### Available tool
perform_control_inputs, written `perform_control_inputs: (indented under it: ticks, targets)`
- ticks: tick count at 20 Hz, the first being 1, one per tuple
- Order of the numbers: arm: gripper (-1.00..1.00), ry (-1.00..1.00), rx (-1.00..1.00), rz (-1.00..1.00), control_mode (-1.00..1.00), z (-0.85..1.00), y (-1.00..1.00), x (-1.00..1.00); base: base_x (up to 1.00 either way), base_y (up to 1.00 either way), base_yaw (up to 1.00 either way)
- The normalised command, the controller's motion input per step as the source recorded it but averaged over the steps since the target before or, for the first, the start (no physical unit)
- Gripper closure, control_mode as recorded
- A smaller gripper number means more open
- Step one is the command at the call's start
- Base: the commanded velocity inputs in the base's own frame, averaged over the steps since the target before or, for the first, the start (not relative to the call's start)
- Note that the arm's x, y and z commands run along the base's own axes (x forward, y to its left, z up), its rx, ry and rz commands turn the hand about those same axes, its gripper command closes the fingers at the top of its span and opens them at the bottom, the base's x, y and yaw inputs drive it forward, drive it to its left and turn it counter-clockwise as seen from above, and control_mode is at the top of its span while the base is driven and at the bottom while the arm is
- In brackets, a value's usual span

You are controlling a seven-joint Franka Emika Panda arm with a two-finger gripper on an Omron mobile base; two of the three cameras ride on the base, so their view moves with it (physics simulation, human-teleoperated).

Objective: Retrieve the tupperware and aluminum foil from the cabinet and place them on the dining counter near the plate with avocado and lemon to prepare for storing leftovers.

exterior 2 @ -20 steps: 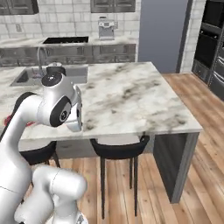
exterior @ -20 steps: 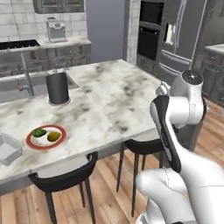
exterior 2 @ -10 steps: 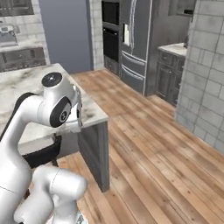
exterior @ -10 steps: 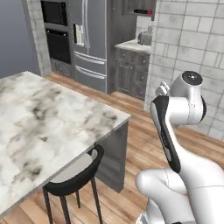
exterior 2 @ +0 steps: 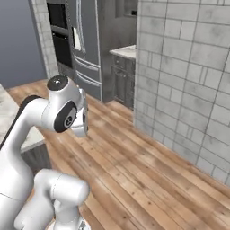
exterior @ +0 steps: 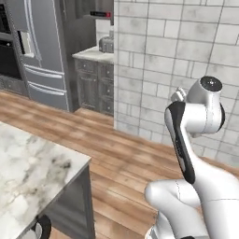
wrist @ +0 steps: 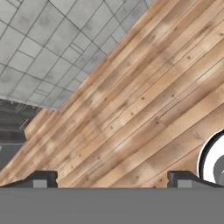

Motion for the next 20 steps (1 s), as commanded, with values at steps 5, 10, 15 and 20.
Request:
perform_control_inputs:
  ticks: [5, 10, 15, 20]
  targets:
    - [-1.0, 0.0, 0.0, 0.0, 1.0, 0.0, 0.0, 0.0, 1.0, -0.07, 0.06]
    - [-1.0, 0.0, 0.0, 0.0, 1.0, 0.0, 0.0, 0.0, 1.0, 0.18, 0.13]
    - [-1.0, 0.0, 0.0, 0.0, 1.0, 0.0, 0.0, 0.0, 1.0, 0.49, 0.05]
    - [-1.0, 0.0, 0.0, 0.0, 1.0, 0.0, 0.0, 0.0, 1.0, 0.38, 0.04]
